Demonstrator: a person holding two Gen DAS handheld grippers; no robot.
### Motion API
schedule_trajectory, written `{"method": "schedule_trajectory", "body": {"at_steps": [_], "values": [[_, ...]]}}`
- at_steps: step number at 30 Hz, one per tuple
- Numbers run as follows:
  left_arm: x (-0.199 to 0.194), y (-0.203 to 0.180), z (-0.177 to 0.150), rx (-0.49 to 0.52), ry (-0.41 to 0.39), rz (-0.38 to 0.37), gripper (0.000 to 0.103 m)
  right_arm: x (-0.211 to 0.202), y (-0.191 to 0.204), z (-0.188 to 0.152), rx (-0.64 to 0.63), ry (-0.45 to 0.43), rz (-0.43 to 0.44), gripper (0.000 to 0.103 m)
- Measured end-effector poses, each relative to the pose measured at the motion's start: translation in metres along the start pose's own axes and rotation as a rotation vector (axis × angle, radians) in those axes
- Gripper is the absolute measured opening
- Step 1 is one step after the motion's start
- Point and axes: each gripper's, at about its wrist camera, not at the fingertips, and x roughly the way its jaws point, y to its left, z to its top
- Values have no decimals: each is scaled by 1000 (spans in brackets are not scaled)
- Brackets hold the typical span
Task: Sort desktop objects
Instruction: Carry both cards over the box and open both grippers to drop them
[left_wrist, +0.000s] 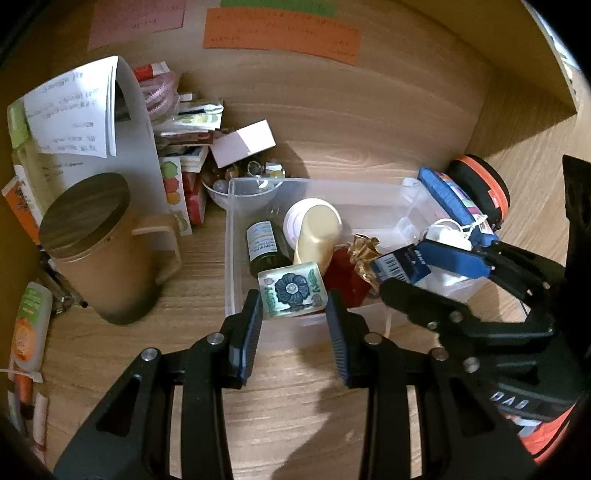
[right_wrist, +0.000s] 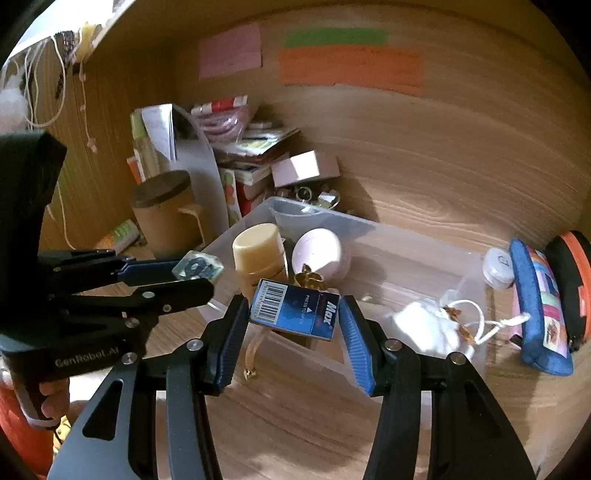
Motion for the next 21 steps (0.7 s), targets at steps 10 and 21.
{"method": "schedule_trajectory", "body": {"at_steps": [10, 21], "values": [[12, 9, 5, 5, 23, 1, 34, 28, -3, 0, -8, 39, -45, 48], [12, 9, 0, 3, 22, 3, 34, 30, -1, -1, -38, 27, -69, 49]]}}
